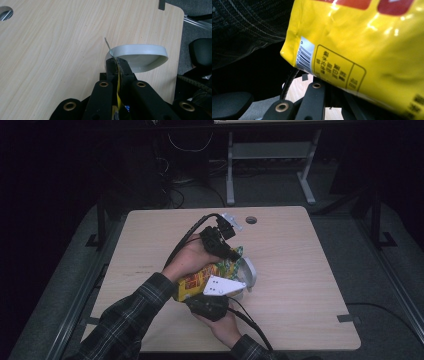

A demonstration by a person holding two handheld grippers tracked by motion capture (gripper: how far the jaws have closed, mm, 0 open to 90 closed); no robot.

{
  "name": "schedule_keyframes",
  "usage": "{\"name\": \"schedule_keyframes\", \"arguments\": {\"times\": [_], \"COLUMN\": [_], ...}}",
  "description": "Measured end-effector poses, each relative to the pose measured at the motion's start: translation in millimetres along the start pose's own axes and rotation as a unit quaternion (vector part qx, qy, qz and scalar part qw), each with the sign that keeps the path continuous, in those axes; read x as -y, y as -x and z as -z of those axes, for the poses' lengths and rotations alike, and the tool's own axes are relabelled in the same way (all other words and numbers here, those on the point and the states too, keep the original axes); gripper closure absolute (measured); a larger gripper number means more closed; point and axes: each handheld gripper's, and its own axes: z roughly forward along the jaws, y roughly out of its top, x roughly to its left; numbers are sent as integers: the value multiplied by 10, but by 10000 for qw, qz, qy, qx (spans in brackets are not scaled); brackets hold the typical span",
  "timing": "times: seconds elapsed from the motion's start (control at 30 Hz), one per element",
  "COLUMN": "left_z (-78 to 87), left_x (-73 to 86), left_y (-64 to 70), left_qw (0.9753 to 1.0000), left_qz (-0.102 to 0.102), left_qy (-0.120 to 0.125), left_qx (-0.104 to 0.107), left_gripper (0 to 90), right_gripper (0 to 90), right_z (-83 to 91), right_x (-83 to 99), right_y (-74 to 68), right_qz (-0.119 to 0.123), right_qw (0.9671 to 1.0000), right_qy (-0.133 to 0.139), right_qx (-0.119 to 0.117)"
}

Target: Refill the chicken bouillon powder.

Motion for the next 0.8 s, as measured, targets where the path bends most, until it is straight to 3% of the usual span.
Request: {"name": "schedule_keyframes", "arguments": {"times": [0.8], "left_z": [152], "left_x": [154], "left_y": [-9], "left_qw": [9992], "left_qz": [125], "left_qy": [300], "left_qx": [231], "left_gripper": [900], "right_gripper": [900], "right_z": [-99], "right_x": [144], "right_y": [16], "right_qz": [9], "right_qw": [9995], "right_qy": [-303], "right_qx": [-62]}}
